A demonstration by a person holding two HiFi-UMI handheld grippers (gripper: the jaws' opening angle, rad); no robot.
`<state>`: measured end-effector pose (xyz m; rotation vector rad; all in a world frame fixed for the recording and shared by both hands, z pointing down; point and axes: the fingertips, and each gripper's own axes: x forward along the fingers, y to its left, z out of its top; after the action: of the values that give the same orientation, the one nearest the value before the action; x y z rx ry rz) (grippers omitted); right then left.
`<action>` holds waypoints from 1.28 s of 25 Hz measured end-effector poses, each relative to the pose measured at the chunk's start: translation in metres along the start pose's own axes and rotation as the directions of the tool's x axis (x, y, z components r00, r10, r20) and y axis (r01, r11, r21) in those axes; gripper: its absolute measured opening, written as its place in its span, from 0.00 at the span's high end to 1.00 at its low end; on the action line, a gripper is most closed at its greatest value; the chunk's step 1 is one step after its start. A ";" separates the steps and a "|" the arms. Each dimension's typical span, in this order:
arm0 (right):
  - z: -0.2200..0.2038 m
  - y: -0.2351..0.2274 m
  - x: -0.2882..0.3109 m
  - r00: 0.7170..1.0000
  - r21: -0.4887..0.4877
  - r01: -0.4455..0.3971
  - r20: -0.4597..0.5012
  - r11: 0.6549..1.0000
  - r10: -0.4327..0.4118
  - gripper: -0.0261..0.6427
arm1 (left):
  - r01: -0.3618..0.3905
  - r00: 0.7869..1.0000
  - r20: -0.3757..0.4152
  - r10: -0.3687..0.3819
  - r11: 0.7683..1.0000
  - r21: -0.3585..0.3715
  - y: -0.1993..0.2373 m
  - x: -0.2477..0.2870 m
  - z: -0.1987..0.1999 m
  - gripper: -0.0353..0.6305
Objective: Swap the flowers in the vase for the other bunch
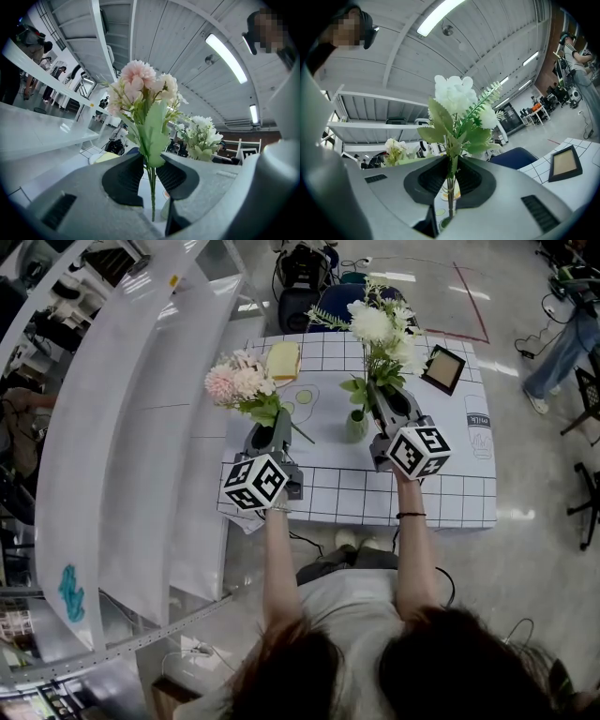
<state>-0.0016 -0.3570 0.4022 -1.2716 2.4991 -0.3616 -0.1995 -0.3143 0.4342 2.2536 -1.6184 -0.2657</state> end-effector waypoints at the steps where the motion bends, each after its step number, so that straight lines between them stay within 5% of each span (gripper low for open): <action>1: -0.002 0.000 0.000 1.000 -0.001 -0.001 -0.005 1.000 0.001 0.89 | 0.001 1.000 -0.002 -0.001 1.000 0.000 0.000 0.001 -0.001 0.83; 32: -0.054 0.001 -0.002 0.991 -0.090 -0.001 -0.135 0.996 -0.011 0.89 | 0.013 1.000 -0.025 -0.014 1.000 -0.005 0.001 0.006 -0.011 0.83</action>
<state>-0.0221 -0.3504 0.4512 -1.3287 2.6538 -0.3516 -0.1945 -0.3183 0.4449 2.2559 -1.5887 -0.2433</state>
